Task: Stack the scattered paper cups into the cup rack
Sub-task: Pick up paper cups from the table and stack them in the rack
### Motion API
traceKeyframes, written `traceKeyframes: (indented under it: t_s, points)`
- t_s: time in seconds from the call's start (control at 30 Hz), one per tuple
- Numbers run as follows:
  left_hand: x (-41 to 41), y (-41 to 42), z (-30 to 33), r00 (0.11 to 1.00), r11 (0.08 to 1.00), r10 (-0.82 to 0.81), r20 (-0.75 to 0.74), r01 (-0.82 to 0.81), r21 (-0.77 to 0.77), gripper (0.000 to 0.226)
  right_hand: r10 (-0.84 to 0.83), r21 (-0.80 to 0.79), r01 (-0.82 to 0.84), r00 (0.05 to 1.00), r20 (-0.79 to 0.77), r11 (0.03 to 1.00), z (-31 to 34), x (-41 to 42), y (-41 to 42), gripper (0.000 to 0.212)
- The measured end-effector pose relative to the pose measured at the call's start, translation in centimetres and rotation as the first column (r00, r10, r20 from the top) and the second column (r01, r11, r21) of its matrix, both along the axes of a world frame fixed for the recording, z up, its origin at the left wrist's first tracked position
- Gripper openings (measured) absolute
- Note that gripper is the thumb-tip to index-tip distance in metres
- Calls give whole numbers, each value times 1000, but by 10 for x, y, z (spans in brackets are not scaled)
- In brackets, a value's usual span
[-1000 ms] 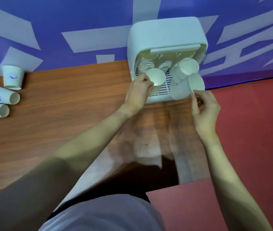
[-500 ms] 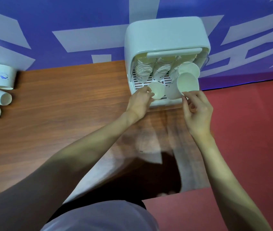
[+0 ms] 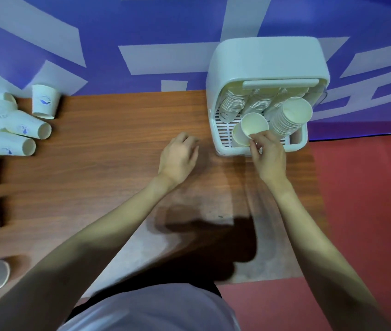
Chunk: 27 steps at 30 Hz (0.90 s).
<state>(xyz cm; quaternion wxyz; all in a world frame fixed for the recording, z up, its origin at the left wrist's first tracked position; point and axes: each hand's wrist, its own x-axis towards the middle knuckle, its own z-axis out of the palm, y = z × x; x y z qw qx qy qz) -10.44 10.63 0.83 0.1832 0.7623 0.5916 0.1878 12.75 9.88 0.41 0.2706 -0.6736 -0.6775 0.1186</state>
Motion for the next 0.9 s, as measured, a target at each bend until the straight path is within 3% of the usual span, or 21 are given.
traceKeyframes:
  t_s: [0.13,0.33,0.63,0.9]
  points:
    - [-33,-11,3,1000,1000,13,5,-13,-8,26,-32,-149,38,999,37,988,0,-12,-1,26]
    - [-86,-33,10,993,995,95,71,-95,-3,26,-20,-153,29,998,60,988,22,-51,-19,31]
    - [-193,-70,4,945,953,301,130,-294,-70,39,342,-374,-274,931,129,886,27,-204,-42,47]
    - [-340,-62,-3,844,845,534,60,-530,-69,49,595,-483,-447,776,209,753,19,-350,-4,63]
